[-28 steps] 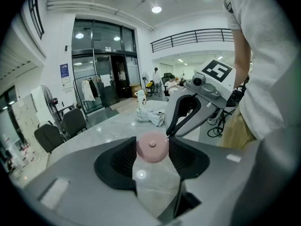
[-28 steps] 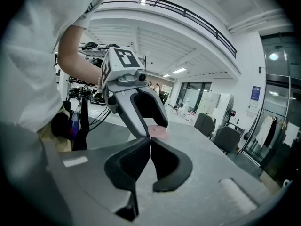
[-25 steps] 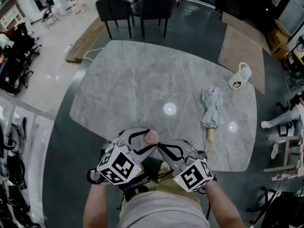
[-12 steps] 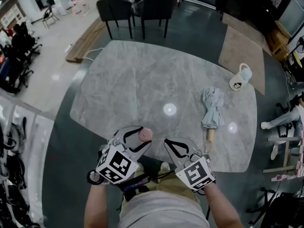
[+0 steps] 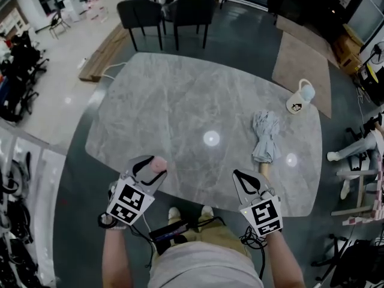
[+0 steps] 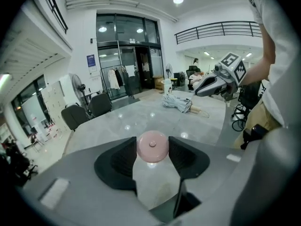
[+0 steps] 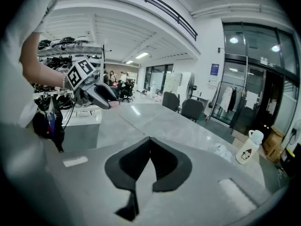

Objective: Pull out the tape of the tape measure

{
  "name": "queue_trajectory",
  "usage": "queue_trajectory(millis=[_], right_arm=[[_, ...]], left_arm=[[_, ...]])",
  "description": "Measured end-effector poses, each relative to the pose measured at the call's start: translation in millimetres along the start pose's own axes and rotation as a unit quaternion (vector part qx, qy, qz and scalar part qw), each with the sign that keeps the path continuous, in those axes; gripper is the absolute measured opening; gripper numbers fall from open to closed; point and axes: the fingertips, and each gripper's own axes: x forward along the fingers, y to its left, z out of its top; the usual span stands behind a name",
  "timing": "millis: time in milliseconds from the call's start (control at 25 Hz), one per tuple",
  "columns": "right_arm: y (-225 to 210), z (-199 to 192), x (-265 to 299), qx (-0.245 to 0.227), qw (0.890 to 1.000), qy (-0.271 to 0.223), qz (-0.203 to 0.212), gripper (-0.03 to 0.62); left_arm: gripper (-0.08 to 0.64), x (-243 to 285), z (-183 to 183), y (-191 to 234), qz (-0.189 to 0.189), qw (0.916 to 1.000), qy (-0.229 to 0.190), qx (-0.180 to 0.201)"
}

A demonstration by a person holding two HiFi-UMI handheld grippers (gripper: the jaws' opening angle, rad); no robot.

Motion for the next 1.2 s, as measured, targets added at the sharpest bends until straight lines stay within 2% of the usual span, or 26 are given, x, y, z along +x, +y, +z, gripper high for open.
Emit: queue_trajectory(millis=[280,480,720,880,1200], right_arm=[[-56,-37,-29,0.035,0.993,0.039,-0.102,0.003],[-98,-65,-57,0.054,0.981,0.062,-0.174,0.003],[-135,-88,-84,0.068,0.966,0.083,-0.236,0.003],[-143,-94,-94,0.087,0.961,0.085,-0.250,0.005],[-138,-98,-81,0.116,0.960,0.079,-0.241,0.005]], left_arm=[[0.232,-5,-29,37,0.035,0.9990,0.023,-0.018],[0.232,-7,-52,57,0.051,0.9974,0.042,-0.028],[0.232,-12,-72,84,0.078,0.9946,0.057,-0.037],[0.232,-22,-83,104,0.100,0.9916,0.063,-0.053],[0.232,-17,-92,105,0.097,0.9917,0.064,-0.054]])
